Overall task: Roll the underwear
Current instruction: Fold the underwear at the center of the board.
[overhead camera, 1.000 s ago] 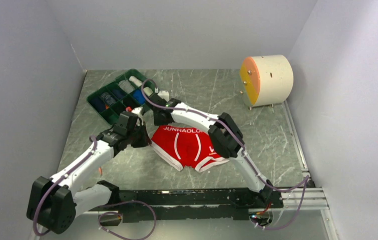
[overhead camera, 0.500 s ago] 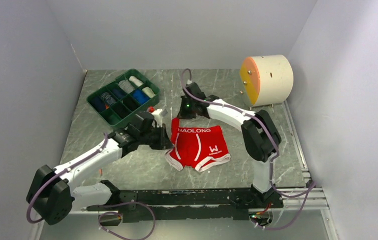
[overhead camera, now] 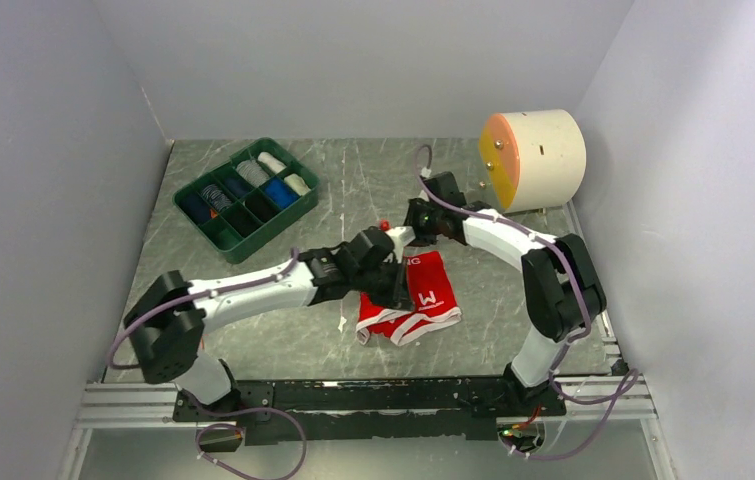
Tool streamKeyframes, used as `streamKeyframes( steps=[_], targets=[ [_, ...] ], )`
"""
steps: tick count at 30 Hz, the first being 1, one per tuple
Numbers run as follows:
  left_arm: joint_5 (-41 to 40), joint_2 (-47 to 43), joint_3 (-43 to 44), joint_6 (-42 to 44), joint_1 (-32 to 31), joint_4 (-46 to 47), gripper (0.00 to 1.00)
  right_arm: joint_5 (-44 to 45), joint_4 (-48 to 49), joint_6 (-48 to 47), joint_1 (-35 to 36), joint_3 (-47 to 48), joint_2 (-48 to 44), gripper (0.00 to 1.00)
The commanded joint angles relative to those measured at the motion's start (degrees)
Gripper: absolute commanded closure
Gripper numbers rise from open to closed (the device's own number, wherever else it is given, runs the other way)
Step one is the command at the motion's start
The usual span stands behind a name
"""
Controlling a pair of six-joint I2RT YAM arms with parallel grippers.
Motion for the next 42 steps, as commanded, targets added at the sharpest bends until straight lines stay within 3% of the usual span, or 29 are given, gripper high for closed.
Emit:
streamKeyframes(
  steps=[1, 13, 18, 23, 37, 42],
  targets=[
    [-0.1, 5.1, 7.3, -1.3, -3.8, 1.2, 0.95, -0.5, 3.5, -4.1, -4.2, -2.6, -3.4, 1.0],
    [0.4, 19.0, 16.4, -2.2, -7.7, 3.3, 0.95, -1.8, 2.4, -8.9, -12.4, -6.7, -2.1, 1.0],
    [4.3, 22.6, 20.6, -4.2, -7.8, 6.3, 0.95, -1.2, 1.0, -10.5, -13.4, -5.3, -0.2, 1.0],
    [4.7, 26.0, 26.2, -4.7, -7.9, 2.5, 0.95, 0.2, -0.7, -11.8, -13.9, -3.8, 2.0, 1.0],
    [-1.7, 29.8, 25.7, -3.7, -7.7, -1.9, 0.95, 0.5, 1.7, -11.8, -14.0, -3.8, 3.0, 1.0],
    [-0.7, 29.5, 22.6, -4.7, -7.7, 2.7, 0.95, -0.8, 3.2, -11.6, -13.9, -3.6, 3.2, 1.0]
  ],
)
